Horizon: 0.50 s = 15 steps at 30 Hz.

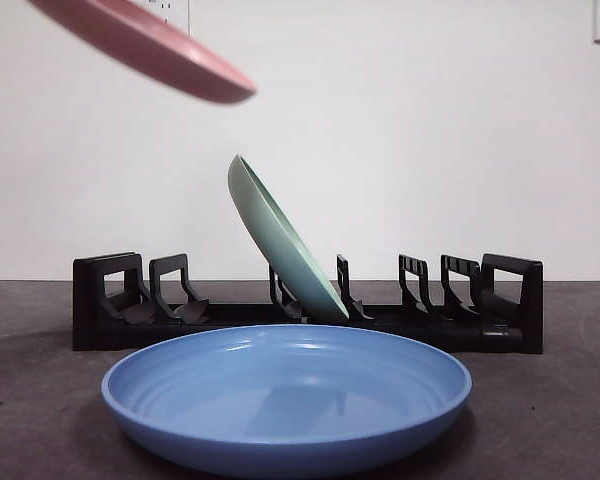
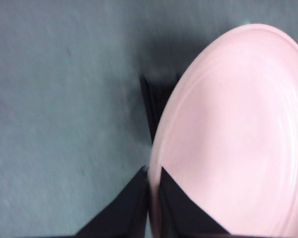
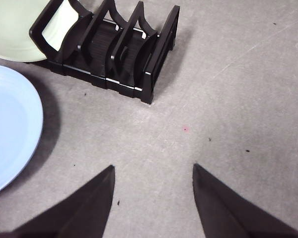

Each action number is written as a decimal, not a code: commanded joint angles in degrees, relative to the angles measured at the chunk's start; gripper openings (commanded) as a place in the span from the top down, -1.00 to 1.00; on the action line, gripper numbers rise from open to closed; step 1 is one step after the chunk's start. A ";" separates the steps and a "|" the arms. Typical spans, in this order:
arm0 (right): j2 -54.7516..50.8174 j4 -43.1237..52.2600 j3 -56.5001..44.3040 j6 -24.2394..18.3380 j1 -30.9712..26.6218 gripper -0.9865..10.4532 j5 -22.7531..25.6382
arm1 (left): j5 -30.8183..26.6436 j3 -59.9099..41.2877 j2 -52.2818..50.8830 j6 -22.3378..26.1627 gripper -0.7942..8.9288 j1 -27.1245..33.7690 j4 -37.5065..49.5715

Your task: Place the plate

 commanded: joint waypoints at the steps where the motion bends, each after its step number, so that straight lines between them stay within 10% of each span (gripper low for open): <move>1: 0.22 0.83 0.79 0.00 0.24 0.39 0.17 | 0.09 -7.45 -4.02 -1.66 0.80 -1.49 -1.01; 15: 0.24 0.98 0.79 0.15 0.24 0.39 -0.11 | 8.33 -45.13 -25.88 -14.60 0.81 -9.20 17.22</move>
